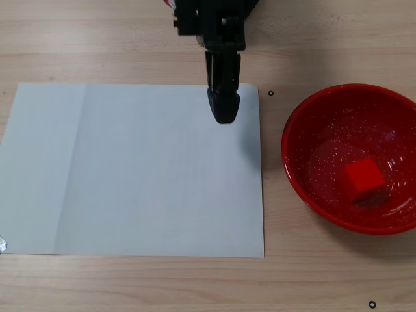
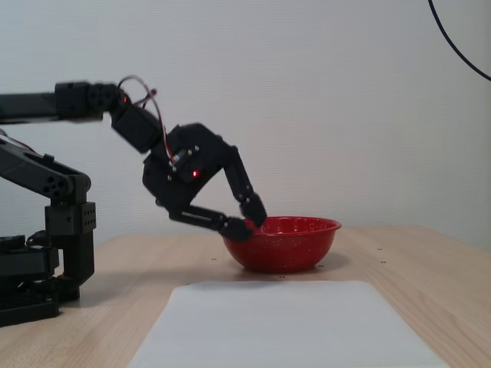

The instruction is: Grasp the red cube and put it in the red bowl.

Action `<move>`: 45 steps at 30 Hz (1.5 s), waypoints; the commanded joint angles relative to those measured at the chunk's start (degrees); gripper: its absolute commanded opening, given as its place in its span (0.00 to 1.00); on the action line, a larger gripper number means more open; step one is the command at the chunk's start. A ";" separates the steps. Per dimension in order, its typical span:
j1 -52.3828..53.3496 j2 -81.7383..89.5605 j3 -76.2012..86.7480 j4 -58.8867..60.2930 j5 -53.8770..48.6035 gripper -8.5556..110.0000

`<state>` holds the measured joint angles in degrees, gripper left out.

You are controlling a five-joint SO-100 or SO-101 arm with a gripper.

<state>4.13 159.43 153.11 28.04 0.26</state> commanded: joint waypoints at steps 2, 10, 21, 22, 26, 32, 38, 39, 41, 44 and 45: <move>0.79 6.42 1.93 -7.03 1.67 0.07; 2.55 13.89 16.52 -22.76 1.49 0.07; 2.90 22.06 24.61 -17.31 -0.26 0.07; 2.90 22.59 24.61 -15.64 -0.70 0.07; 2.37 24.52 24.61 -7.38 -3.34 0.07; 1.49 28.39 24.70 7.12 -5.63 0.07; 0.44 28.39 24.70 17.23 -6.50 0.07; 0.44 28.39 24.70 18.72 -6.86 0.07; 0.44 28.39 24.79 20.57 -7.47 0.07; 0.44 28.39 24.79 21.88 -7.91 0.07; 0.44 28.39 24.79 21.88 -7.91 0.07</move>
<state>5.27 187.91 177.36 49.13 -7.12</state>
